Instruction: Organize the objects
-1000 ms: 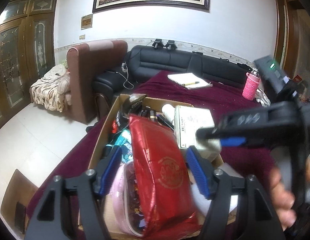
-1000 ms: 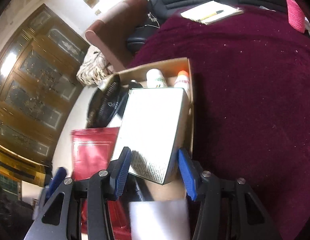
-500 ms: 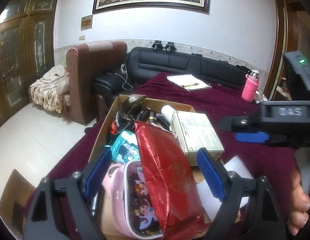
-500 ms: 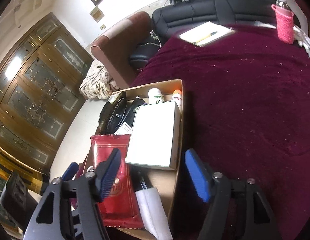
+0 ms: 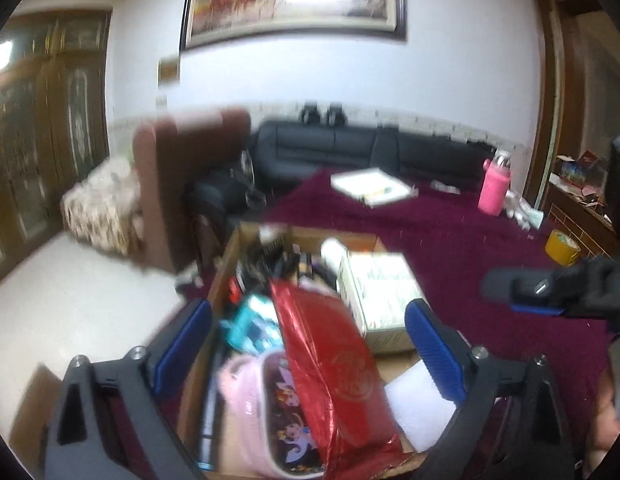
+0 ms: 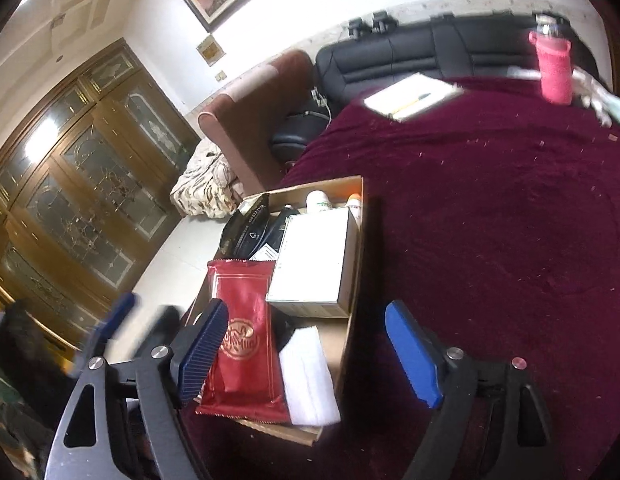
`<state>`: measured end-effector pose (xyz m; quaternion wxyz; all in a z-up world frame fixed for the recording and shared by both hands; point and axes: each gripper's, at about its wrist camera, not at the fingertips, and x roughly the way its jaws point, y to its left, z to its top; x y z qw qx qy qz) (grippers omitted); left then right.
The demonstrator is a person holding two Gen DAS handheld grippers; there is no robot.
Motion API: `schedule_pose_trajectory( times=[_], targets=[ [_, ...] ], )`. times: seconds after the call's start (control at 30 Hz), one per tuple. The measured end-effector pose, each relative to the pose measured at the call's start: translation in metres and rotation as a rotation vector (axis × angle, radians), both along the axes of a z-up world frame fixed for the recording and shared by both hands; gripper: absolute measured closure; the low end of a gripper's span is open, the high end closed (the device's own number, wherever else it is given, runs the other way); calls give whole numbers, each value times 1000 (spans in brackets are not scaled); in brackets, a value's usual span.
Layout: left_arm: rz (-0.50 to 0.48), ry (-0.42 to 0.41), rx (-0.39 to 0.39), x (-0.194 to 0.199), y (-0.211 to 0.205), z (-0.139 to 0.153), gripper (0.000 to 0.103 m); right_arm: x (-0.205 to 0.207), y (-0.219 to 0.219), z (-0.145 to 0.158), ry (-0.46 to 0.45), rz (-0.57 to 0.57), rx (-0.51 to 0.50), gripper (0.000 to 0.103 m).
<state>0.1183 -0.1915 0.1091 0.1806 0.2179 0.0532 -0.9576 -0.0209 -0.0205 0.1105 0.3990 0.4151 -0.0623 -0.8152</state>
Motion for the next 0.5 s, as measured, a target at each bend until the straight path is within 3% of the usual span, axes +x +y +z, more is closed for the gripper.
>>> schedule_pose_trajectory(
  times=[0.1,0.23,0.37,0.5],
  targets=[
    [23,49,-73,22,10,17,0,25,3,9,154,-20,28,4],
    [115,7,-174,35,21,22,0,67,3,10,361,-7,58,0],
    [212,-13,-217,48,24,15,0,79,-1,2,435,-10,120,0],
    [244,20,-276,61,26,15,0,77,5,-5,422,-18,104,0]
  ],
)
